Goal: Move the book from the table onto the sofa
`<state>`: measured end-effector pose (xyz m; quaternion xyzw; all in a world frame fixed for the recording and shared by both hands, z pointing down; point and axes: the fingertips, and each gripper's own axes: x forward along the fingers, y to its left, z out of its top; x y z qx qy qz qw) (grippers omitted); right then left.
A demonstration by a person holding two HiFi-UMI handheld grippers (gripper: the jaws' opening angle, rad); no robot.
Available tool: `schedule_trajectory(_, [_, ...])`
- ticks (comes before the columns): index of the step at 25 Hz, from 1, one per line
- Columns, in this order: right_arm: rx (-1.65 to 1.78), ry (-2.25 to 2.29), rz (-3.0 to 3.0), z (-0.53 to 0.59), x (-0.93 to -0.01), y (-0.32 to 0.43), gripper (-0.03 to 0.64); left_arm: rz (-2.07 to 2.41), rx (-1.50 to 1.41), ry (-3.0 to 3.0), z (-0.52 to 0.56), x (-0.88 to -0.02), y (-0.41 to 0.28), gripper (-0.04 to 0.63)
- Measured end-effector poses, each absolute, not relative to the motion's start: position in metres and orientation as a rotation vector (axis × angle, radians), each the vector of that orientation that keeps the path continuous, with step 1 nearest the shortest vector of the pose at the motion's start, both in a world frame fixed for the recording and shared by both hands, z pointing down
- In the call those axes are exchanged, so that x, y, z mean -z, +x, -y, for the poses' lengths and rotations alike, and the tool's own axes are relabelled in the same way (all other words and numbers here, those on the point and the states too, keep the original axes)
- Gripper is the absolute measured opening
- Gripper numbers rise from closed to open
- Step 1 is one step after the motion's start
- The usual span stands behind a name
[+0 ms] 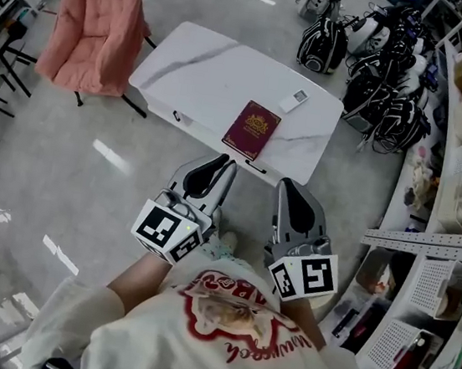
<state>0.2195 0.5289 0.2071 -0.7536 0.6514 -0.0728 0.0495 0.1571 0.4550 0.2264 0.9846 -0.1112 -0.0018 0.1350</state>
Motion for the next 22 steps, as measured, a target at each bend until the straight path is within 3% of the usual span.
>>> schedule_trajectory(10, [0.295,-2.331,-1.976,-0.478,-0.233,0.256,0.000,0.271,-0.054,2.822,-0.406,-0.257,0.196,0.051])
schedule_trajectory(22, [0.320,-2.414,-1.852,-0.346,-0.248,0.362,0.000,0.112,-0.097,2.838,-0.272,-0.265,0.312,0.051])
